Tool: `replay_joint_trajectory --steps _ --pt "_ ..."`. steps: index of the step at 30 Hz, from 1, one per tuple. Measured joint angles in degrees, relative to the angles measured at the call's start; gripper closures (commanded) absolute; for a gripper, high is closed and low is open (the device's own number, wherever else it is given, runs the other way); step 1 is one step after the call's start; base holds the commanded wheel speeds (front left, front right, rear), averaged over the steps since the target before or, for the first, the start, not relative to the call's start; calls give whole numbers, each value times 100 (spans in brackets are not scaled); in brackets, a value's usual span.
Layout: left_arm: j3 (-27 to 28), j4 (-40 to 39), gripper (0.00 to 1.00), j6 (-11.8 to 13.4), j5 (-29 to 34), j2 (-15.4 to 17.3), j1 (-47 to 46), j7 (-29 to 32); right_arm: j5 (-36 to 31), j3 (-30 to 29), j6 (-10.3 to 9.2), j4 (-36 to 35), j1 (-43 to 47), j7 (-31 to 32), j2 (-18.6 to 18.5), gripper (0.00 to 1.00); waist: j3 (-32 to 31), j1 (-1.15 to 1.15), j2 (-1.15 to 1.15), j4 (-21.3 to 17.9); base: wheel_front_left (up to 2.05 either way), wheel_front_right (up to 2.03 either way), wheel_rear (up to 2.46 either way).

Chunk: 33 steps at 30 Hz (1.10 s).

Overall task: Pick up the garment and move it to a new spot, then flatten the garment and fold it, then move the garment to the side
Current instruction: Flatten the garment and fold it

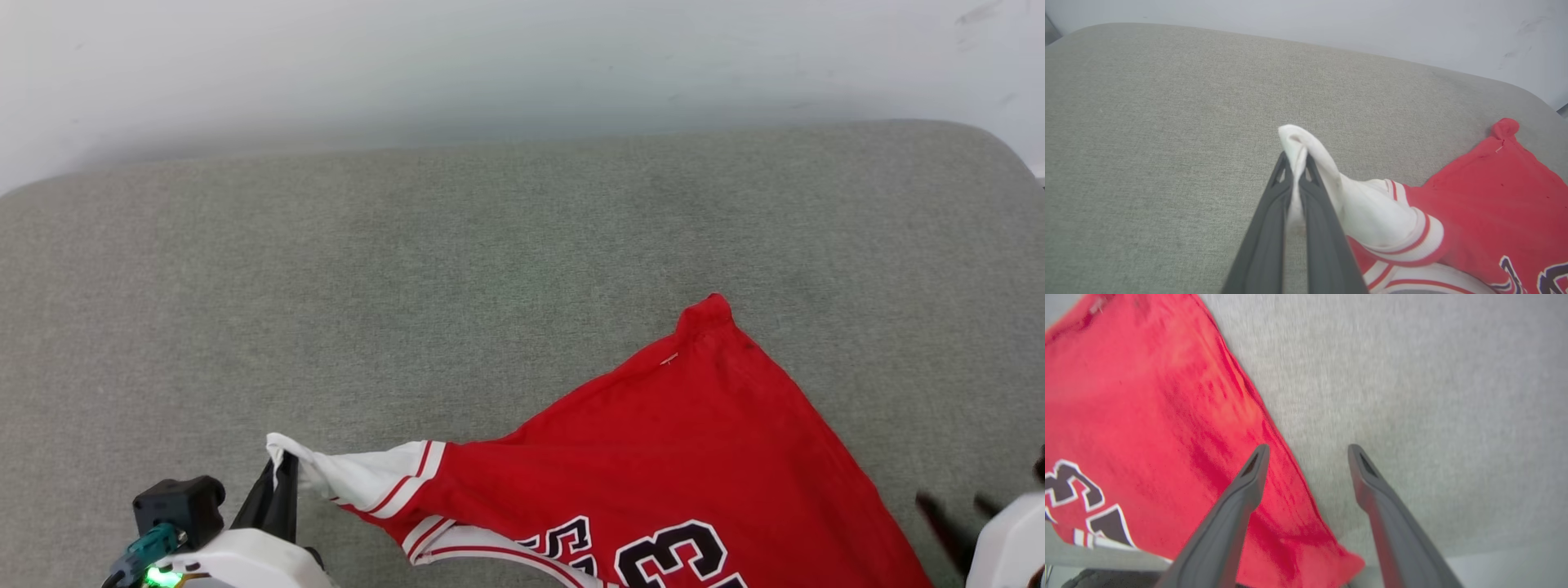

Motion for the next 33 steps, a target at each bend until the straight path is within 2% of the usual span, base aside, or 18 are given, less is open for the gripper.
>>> replay_joint_trajectory --steps 5,9,11,13,16,22,26,32,33 --pt "-74 -116 100 23 63 7 -127 76 116 -131 0 29 -624 -1414 -40 0 88 0 0 84 0 0 0" --pt "-179 -193 100 -9 166 -16 -355 126 307 2 0 147 -1183 -1825 -152 0 257 0 0 188 0 0 0" --pt "-253 -232 100 -41 241 -25 -516 149 405 135 0 210 -1458 -1673 -223 0 390 1 0 248 0 0 0" --pt "-335 -271 100 -91 328 -55 -730 179 448 352 0 226 -1759 -1271 -377 0 543 1 0 319 0 0 0" --pt "-457 -300 100 -152 457 -130 -1028 191 576 592 0 271 -2265 -425 -554 0 794 1 0 447 0 0 0" --pt "-699 -266 100 -309 642 -381 -1532 165 534 931 0 469 -3199 1221 -614 0 1256 1 0 766 0 0 0" --pt "-809 -185 100 -401 723 -514 -1786 115 457 1254 0 762 -3645 1646 -615 0 1509 1 0 983 0 0 0" --pt "-911 -20 100 -510 749 -677 -1957 20 467 1557 0 1432 -3986 1827 -568 0 1754 1 0 1228 0 0 0" --pt "-920 14 100 -538 748 -698 -1979 4 469 1582 0 1507 -4022 1858 -581 9 1770 1 0 1264 0 0 0"
